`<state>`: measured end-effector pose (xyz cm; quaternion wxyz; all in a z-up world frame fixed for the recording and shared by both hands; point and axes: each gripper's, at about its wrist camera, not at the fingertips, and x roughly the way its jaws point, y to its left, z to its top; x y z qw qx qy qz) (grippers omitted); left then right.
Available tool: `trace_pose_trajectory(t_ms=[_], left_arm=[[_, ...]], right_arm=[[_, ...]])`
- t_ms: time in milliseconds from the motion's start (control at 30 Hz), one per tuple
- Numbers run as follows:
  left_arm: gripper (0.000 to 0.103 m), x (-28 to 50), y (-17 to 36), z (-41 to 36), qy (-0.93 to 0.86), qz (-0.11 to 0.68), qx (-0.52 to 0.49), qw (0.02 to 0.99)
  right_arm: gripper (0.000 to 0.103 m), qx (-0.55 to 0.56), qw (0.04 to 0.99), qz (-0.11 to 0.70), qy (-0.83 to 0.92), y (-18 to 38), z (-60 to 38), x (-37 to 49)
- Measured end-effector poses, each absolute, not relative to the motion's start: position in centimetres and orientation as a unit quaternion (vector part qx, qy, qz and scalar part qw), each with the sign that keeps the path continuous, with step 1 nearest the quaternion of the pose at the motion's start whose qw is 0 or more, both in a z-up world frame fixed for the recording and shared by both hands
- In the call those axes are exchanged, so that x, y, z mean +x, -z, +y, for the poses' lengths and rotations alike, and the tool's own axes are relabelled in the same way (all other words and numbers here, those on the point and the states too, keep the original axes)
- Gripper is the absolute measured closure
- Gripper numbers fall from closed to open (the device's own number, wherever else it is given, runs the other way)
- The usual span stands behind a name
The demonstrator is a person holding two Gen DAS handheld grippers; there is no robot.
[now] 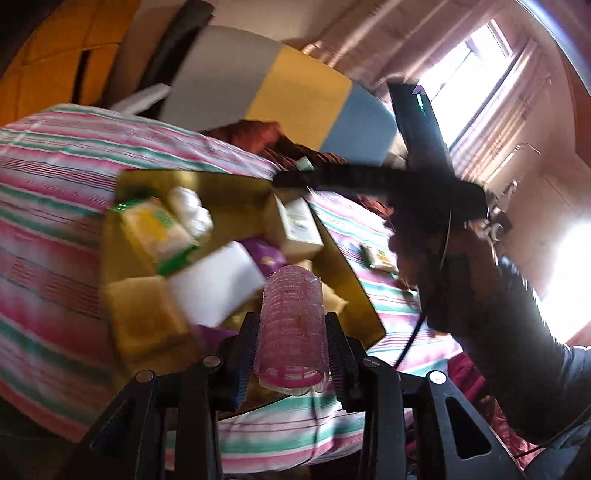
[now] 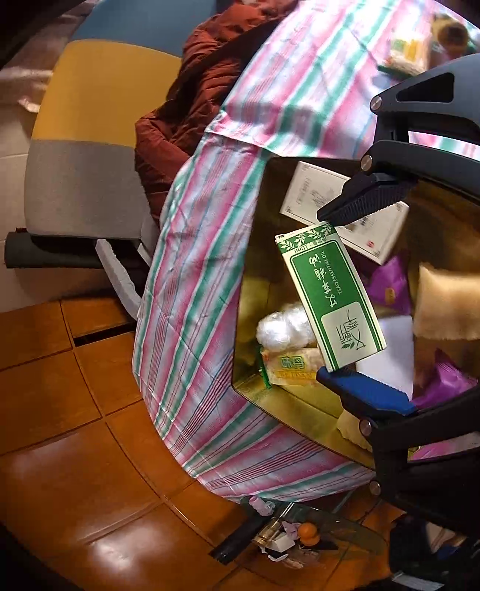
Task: Organize objects
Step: 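Carry green box and pink roller over the gold tray and release both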
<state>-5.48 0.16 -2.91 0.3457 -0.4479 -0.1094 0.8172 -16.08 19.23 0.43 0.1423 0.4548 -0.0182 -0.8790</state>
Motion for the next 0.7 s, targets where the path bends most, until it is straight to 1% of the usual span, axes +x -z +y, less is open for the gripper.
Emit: trace_pose_trajectory(t_ms=[100,167,200,233,367,500,567,633,700], left_arm=[[0.068,-5.7,4.5,2.5,-0.801,-0.099,-0.474,0.351],[0.058,-5.7,5.2,3.1,-0.797,-0.094,-0.486,0.346],[0.047,-5.7,5.5,3.3,-0.796,-0.092,-0.490,0.343],[0.044,-5.6,5.8,3.4,-0.794,-0.094,-0.494,0.341],[0.044,-6.0,6.3,2.7,-0.788,-0.107,-0.503,0.337],[0.044,-6.5,6.5,1.8,-0.788,-0.111,-0.506,0.333],[0.044,-6.7,6.3,1.3,-0.792,-0.114,-0.503,0.327],[0.044,-6.7,6.0,0.9,-0.797,-0.116,-0.497,0.322],[0.044,-6.7,5.6,0.6,-0.801,-0.117,-0.492,0.319]], right_arm=[[0.025,0.455,0.156,-0.005,0.877,-1.0,19.1,-16.8],[0.025,0.457,0.161,0.008,0.875,-1.2,18.7,-17.3],[0.025,0.458,0.163,0.014,0.874,-1.2,18.5,-17.5],[0.025,0.459,0.165,0.018,0.873,-1.2,18.3,-17.8],[0.024,0.465,0.169,0.032,0.868,-0.6,17.5,-19.0],[0.021,0.474,0.170,0.030,0.863,0.2,16.9,-20.1],[0.009,0.478,0.169,0.023,0.862,0.6,16.7,-20.6],[0.005,0.479,0.163,0.005,0.863,0.8,16.9,-21.1],[0.005,0.477,0.161,-0.012,0.864,0.8,17.1,-21.5]])
